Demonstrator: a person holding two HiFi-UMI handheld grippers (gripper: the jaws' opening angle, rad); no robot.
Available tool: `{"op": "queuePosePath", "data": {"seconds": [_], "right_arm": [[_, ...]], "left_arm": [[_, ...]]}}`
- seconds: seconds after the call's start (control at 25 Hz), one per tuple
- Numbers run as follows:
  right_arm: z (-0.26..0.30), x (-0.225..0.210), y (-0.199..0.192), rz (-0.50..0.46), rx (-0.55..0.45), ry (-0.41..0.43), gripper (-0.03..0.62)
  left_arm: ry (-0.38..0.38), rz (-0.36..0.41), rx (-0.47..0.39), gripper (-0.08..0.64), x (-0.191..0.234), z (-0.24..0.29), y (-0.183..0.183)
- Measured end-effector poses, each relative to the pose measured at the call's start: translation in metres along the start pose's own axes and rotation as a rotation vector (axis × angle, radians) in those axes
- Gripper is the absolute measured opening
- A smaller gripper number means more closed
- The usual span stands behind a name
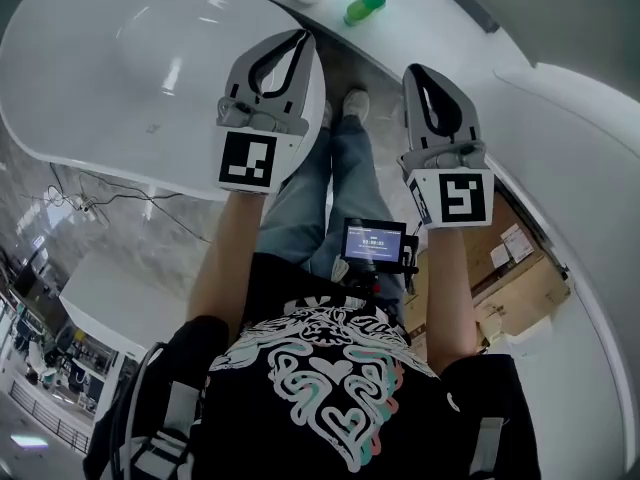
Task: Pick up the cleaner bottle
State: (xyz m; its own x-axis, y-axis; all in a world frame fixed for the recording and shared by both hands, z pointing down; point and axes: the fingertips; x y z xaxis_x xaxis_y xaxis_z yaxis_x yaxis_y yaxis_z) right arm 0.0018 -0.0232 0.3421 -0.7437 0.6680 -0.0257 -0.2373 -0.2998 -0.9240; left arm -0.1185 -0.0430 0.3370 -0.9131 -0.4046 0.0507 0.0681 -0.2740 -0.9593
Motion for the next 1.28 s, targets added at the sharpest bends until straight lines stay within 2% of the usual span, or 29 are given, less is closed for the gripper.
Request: {"op": "queuePosePath", "data": {"seconds": [0.48,0.8,0.96,1.08,1.28], "right_arm": [[0.017,-0.023,-0.056,-0.001,0.036,0.013,0.028],[0.038,-0.031,-0.077,-0.008,0.062,-0.009,0.029],[0.048,-0.034,-0.088,-0.007,0.066,-0.016,0.029],[0.051,-0.035,-0.099,0.004,0.077,-0.016,0.029],[0.059,-0.04,-0.118,0.017,0.099,-0.021,0.029]], "left_arm": [[-0.028,0.031,0.059,0.023,-0.025,0.031,-0.054],[-0.037,0.018,0.075,0.023,-0.018,0.05,-0.081],[-0.057,0.062,0.072,0.023,-0.015,0.061,-0.093],[-0.081,0.087,0.1,0.023,-0.018,0.065,-0.107],[-0.102,0.085,0.149,0.023,-0.02,0.078,-0.13]]}}
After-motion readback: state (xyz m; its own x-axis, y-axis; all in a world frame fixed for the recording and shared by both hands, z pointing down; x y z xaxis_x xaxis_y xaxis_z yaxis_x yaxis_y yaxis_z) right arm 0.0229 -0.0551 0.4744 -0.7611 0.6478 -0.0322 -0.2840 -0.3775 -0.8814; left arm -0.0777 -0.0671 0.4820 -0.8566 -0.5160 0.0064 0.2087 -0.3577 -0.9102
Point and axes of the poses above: the fingertips, and each gripper's own axes: z forward along the fingers, x to its left, y out of its top, and after that the axes turned 2 degrees about -z, right-handed
